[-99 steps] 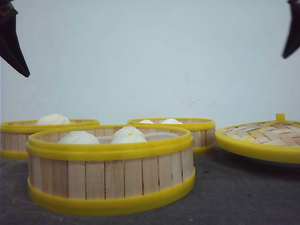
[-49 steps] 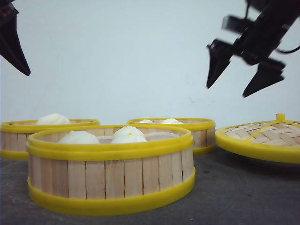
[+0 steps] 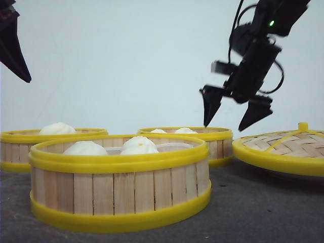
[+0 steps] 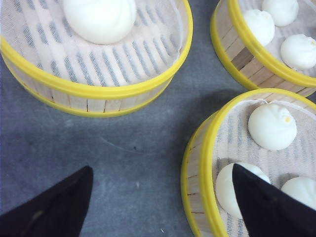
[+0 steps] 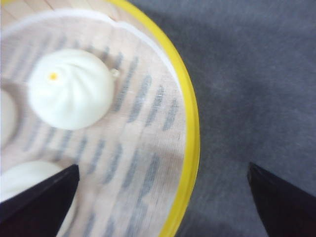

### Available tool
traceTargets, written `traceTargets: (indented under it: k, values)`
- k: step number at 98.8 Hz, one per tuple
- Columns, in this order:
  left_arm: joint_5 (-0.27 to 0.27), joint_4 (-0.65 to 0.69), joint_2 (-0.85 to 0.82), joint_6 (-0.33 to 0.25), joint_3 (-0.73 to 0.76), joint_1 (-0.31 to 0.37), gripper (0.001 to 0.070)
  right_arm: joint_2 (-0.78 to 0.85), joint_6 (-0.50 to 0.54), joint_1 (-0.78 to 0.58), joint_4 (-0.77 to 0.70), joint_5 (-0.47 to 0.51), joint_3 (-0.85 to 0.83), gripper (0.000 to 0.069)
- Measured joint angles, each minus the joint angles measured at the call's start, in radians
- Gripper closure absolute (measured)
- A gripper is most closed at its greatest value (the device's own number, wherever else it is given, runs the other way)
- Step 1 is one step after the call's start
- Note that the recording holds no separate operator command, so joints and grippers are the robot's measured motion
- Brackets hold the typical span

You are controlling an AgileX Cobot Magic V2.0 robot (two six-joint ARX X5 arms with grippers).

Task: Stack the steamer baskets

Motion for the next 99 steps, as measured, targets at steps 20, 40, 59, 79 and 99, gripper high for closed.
traceTargets:
  k: [20,40,59,79,99]
  values:
    - [-0.037,0.0,0.0,0.0,0.0,0.001,0.016,0.052,-0.006,0.005,-0.003,0.029,0.005,0.0068]
    - [-0.053,0.0,0.0,0.0,0.0,0.001,0.016,0.061,-0.007,0.004,-0.007,0.02,0.006,0.0225]
    - [-0.053,0.001,0.0,0.0,0.0,0.001,0.016,0.061,-0.008,0.006,-0.003,0.013,0.007,0.0337]
    - [-0.053,0.001,0.0,0.0,0.0,0.001,0.016,0.061,-0.005,0.004,0.0,0.019,0.009,0.0501]
    - [-0.053,0.001,0.0,0.0,0.0,0.001,0.016,0.061,0.015,0.003,0.011,0.031,0.014,0.0643]
